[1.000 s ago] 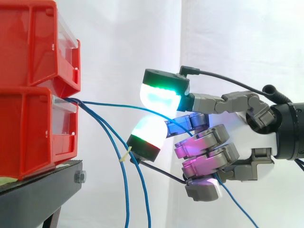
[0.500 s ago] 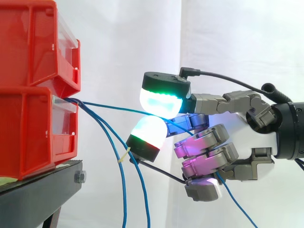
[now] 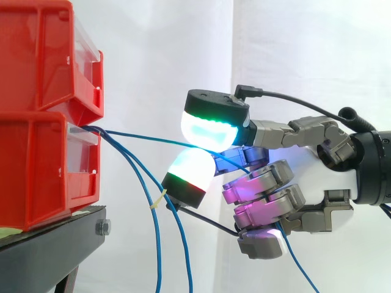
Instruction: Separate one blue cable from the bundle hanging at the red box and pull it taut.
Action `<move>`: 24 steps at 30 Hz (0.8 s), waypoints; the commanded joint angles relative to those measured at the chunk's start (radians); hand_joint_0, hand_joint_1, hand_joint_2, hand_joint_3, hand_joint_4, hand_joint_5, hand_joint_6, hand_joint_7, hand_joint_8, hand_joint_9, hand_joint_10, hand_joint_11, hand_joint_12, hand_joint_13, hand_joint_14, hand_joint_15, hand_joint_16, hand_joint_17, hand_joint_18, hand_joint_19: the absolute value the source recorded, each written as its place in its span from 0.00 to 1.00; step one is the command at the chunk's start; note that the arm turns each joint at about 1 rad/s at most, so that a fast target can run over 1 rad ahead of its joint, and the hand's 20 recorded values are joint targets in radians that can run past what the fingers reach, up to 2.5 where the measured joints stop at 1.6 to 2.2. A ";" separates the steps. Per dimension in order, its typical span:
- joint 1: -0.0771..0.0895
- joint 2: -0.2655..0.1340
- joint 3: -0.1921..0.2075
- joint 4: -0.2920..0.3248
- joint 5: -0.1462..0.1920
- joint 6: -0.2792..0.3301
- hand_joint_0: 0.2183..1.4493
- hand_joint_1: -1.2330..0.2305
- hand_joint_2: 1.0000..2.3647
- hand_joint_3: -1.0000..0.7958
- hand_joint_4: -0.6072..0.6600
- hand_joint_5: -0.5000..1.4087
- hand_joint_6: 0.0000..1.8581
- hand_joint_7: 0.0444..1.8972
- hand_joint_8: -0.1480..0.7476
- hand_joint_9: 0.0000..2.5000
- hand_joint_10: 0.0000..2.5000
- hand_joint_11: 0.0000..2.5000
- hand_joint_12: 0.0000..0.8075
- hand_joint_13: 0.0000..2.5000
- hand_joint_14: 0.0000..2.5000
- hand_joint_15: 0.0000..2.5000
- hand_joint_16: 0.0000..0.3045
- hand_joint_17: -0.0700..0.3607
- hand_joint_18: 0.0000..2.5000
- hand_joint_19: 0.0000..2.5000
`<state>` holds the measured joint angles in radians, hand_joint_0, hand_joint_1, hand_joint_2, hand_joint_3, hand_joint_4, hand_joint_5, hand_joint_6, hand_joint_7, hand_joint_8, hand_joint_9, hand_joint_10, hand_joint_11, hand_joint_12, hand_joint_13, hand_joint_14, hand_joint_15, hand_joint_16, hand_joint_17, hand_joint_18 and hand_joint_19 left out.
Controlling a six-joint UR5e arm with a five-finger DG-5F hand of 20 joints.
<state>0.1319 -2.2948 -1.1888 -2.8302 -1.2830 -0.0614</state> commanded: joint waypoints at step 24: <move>0.002 0.000 0.000 0.000 0.005 0.000 0.32 0.59 0.00 0.28 0.60 0.16 0.44 0.53 0.51 0.41 0.52 0.65 0.50 0.39 0.73 0.59 0.17 0.43 0.45 0.47</move>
<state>0.1323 -2.2948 -1.1888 -2.8302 -1.2801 -0.0617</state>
